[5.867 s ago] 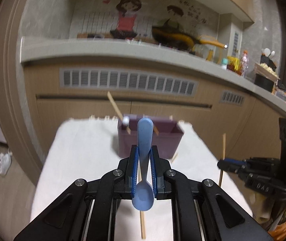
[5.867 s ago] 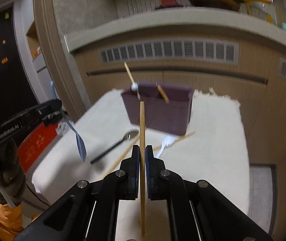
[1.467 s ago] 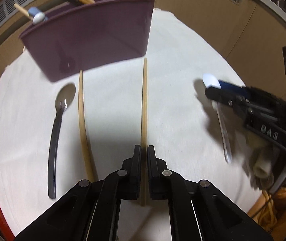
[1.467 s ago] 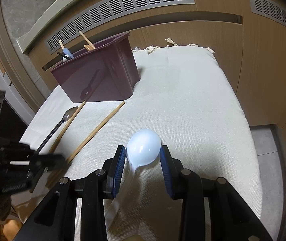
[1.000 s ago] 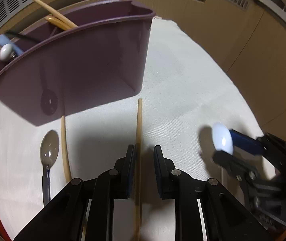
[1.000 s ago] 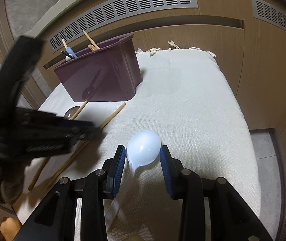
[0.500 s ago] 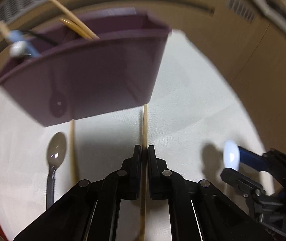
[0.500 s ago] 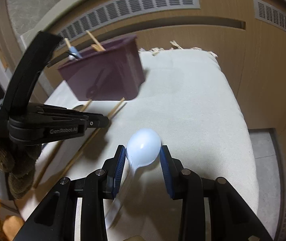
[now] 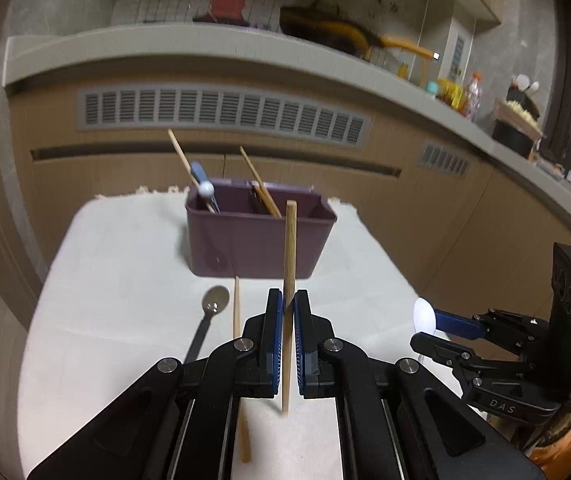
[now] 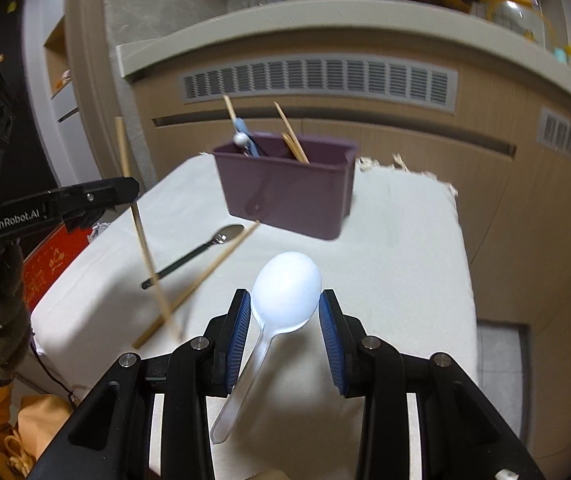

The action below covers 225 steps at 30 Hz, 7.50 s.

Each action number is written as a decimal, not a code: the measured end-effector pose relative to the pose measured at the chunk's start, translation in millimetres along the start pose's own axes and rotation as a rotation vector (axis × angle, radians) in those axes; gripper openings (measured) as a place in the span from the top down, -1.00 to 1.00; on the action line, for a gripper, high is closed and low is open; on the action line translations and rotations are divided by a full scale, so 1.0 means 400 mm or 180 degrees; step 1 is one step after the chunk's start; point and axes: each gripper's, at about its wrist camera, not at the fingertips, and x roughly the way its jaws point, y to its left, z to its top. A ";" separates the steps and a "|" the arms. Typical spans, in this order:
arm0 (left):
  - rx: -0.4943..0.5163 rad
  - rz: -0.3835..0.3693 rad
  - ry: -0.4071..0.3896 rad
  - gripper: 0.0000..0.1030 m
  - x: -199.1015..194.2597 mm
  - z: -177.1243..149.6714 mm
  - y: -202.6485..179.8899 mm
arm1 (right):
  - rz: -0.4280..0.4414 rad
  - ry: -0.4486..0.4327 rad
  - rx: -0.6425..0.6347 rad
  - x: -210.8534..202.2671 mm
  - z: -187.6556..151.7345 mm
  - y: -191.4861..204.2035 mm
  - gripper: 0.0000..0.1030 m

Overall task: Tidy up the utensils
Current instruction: 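Lift the chopstick and white spoon up and carry them over the purple caddy, then lower the chopstick and white spoon into the caddy and open both grippers, then move both open grippers back toward the black-handled spoon and last chopstick, then grasp the black-handled spoon by its handle with the left gripper, then grasp the last wooden chopstick with the right gripper while the left gripper holds the spoon, then lift the black-handled spoon and chopstick up and carry them over the caddy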

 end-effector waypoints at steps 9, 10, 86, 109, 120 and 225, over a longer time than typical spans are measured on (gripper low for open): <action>0.0035 -0.0037 -0.0178 0.89 -0.066 -0.018 -0.018 | -0.0106 -0.0081 -0.0209 -0.047 0.008 0.040 0.35; 0.0041 -0.0036 -0.0195 0.89 -0.072 -0.018 -0.020 | -0.0111 -0.0081 -0.0226 -0.050 0.006 0.042 0.35; -0.0203 0.0555 0.0768 -0.19 0.301 -0.092 0.257 | -0.0117 -0.0009 -0.0407 0.291 0.266 -0.002 0.58; -0.0015 0.0951 0.0855 -0.36 0.259 -0.144 0.237 | 0.0314 0.1228 -0.0554 0.456 0.043 0.195 0.71; 0.0159 0.0849 0.0935 -0.38 0.284 -0.129 0.176 | 0.0038 0.1225 -0.0198 0.384 -0.011 0.032 0.83; 0.0006 0.0383 0.0198 0.34 0.004 -0.044 0.083 | 0.0197 0.1085 -0.0510 0.366 0.005 0.127 0.57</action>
